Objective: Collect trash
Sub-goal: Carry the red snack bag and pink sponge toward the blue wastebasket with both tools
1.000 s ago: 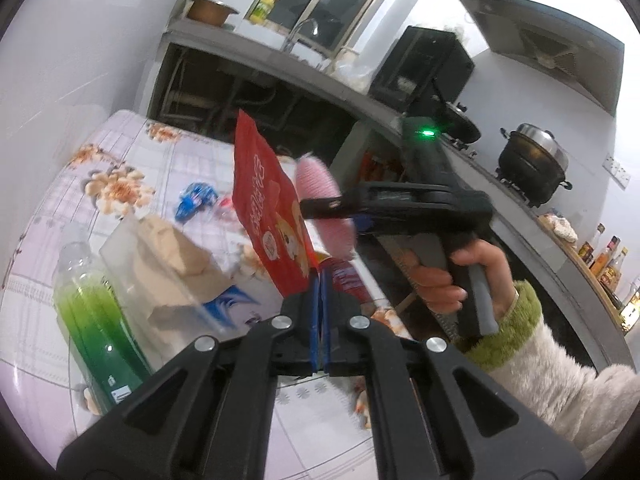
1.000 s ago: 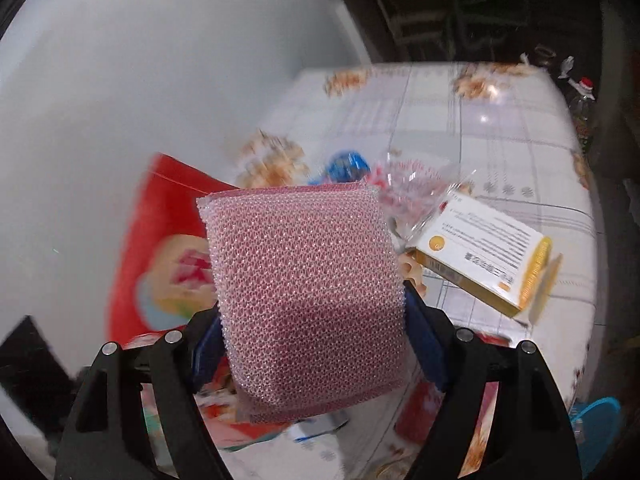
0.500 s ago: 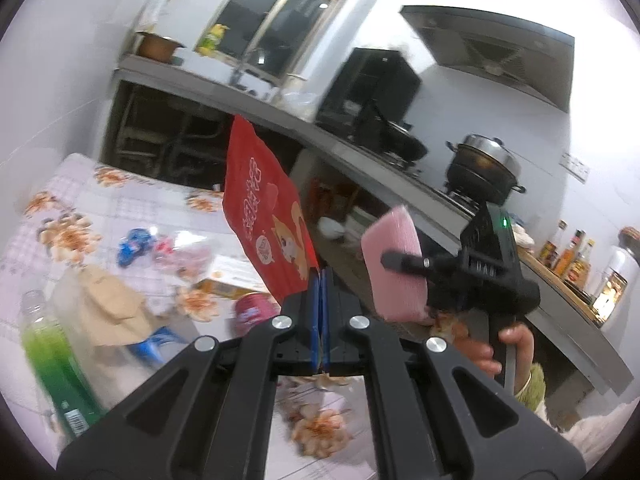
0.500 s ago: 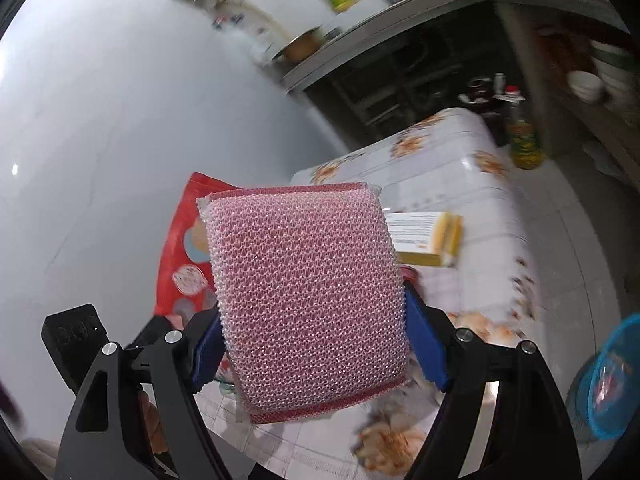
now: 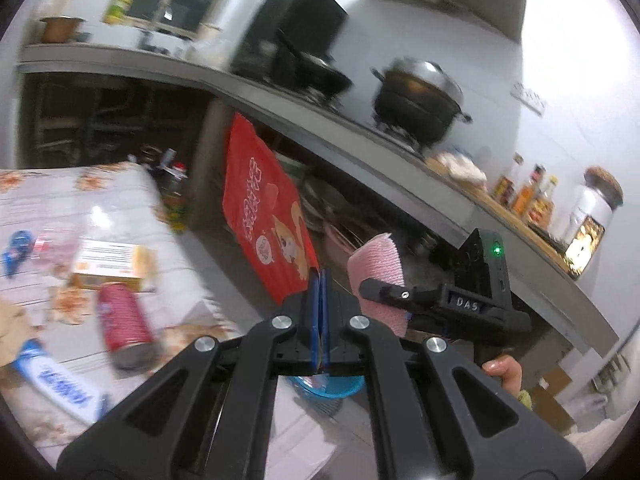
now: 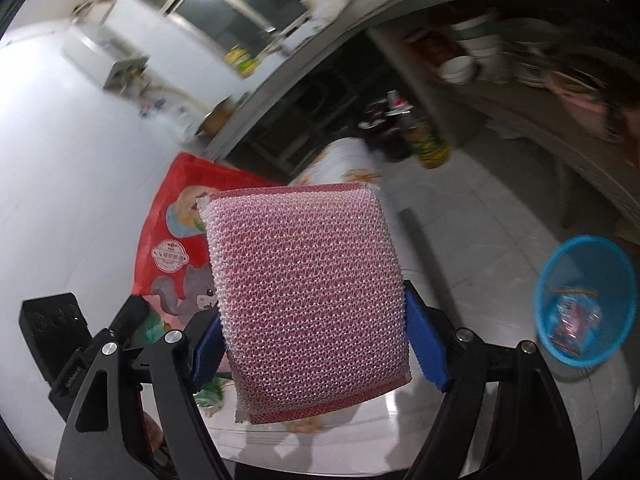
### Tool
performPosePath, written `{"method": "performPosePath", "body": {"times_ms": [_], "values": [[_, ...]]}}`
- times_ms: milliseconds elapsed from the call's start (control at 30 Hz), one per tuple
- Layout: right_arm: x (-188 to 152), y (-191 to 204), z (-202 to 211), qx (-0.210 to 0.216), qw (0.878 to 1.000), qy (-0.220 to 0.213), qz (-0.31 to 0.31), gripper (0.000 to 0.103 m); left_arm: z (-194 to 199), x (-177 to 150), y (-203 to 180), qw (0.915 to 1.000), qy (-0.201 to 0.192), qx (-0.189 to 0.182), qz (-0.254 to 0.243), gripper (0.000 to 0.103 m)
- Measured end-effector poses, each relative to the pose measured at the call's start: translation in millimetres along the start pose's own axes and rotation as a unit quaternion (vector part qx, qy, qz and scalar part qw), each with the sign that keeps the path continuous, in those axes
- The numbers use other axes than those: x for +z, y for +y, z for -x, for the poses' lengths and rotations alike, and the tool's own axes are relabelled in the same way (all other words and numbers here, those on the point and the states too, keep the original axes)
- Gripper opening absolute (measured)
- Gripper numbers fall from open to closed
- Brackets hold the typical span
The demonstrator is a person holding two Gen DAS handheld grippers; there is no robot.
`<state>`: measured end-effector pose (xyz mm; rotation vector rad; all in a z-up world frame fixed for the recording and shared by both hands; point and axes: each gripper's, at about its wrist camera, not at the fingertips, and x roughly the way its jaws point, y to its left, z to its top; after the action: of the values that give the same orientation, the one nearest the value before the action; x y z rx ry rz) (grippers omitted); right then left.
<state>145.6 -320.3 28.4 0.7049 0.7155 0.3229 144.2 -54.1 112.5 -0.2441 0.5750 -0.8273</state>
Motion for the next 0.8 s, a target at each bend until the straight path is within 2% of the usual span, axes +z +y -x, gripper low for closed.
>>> {"method": "performPosePath", "body": {"times_ms": [233, 467, 800], "values": [[-14, -80, 35, -0.058, 0.995, -0.025, -0.078, 0.077, -93, -8, -44, 0.9955, 0.079, -0.042, -0.029, 0.0], [-28, -153, 46, -0.095, 0.983, -0.03, -0.152, 0.077, -182, -30, -67, 0.984, 0.163, -0.065, -0.031, 0.0], [-48, -234, 39, -0.116, 0.965, -0.024, -0.234, 0.077, -276, -64, -70, 0.9637, 0.26, -0.061, -0.008, 0.0]]}}
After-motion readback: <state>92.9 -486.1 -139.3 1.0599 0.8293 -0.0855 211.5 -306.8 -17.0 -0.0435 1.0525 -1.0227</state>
